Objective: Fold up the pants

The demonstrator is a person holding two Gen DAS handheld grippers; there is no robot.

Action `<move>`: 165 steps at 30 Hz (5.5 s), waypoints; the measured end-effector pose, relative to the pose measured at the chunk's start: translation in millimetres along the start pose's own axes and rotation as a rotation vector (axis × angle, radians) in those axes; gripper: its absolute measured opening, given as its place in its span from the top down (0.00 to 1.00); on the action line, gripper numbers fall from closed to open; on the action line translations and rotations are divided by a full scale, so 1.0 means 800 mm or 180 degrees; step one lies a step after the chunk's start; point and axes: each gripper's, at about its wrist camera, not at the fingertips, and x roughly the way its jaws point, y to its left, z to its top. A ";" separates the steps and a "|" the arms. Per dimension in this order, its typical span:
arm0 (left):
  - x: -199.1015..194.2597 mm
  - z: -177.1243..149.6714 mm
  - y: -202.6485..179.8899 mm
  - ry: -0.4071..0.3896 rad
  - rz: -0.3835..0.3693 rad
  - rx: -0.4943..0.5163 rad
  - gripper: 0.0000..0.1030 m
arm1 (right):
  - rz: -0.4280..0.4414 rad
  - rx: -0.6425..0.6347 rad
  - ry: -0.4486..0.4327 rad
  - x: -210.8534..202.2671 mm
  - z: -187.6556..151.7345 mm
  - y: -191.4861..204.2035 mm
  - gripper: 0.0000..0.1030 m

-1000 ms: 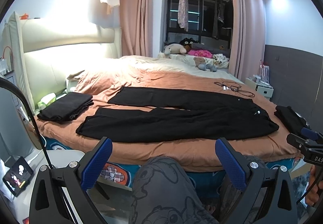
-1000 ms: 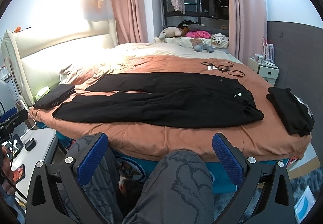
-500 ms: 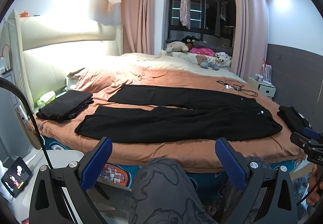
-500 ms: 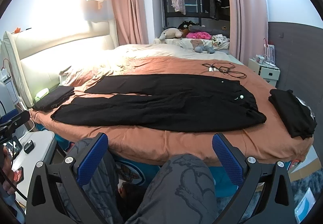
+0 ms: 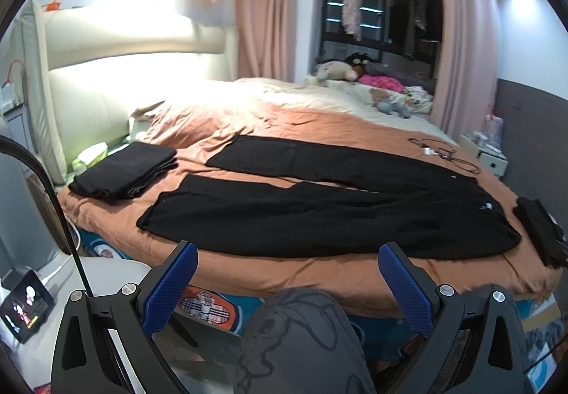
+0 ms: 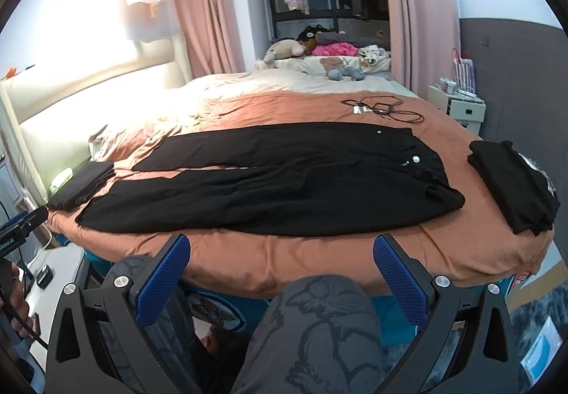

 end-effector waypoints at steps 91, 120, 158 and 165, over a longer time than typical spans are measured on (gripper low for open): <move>0.303 0.032 0.330 0.0641 0.0713 -0.2048 0.95 | -0.0112 0.2370 0.0348 0.229 0.094 -0.289 1.00; 0.308 0.021 0.336 0.0689 0.0647 -0.2265 0.95 | -0.0048 0.2515 0.0516 0.260 0.073 -0.293 1.00; 0.459 0.324 0.265 0.0120 0.0283 -0.1709 0.97 | 0.0029 0.2061 -0.0068 0.304 0.272 -0.282 1.00; 0.525 0.344 0.252 0.0215 0.0295 -0.1685 0.97 | -0.0090 0.2052 -0.0006 0.360 0.312 -0.278 1.00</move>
